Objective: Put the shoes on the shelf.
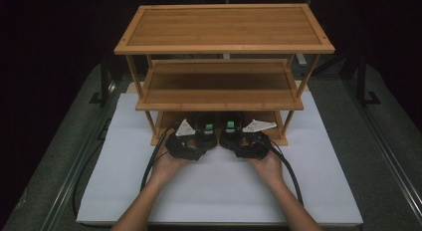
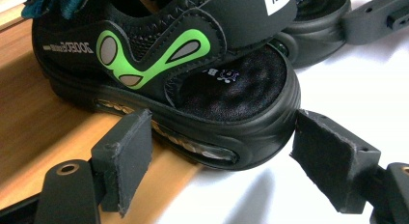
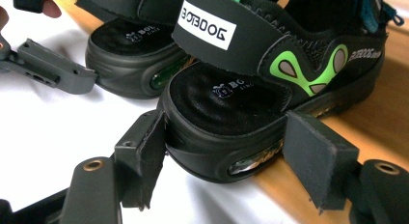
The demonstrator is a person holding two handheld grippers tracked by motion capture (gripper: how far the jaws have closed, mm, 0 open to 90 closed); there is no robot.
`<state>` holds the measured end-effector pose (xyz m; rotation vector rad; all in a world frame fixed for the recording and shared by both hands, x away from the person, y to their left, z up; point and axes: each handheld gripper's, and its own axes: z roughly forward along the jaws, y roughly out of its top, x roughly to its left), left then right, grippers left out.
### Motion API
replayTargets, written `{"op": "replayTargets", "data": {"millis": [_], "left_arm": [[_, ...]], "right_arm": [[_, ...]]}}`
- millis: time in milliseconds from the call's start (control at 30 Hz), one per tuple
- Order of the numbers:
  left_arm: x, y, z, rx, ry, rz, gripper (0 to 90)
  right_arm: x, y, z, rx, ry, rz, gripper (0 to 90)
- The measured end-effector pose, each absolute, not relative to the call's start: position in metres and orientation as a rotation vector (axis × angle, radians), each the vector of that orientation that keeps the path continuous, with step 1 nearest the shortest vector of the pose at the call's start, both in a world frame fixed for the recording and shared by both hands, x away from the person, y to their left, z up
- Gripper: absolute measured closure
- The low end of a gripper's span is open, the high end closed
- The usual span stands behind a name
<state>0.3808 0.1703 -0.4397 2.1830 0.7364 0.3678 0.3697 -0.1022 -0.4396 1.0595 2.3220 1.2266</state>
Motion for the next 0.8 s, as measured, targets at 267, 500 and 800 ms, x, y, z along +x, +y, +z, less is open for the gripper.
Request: {"op": "replayTargets", "data": {"millis": [267, 500, 800], "left_arm": [[0.399, 0.17, -0.441, 2.185, 0.772, 0.371, 22.1], [0.409, 0.169, -0.443, 2.197, 0.789, 0.396, 21.9], [0.396, 0.173, -0.434, 2.157, 0.828, 0.324, 18.6]], "right_arm": [[0.388, -0.101, -0.441, 1.084, 2.299, 1.221, 32.9], [0.395, -0.106, -0.447, 1.104, 2.27, 1.236, 33.4], [0.382, -0.112, -0.437, 1.109, 2.302, 1.223, 25.5]]}}
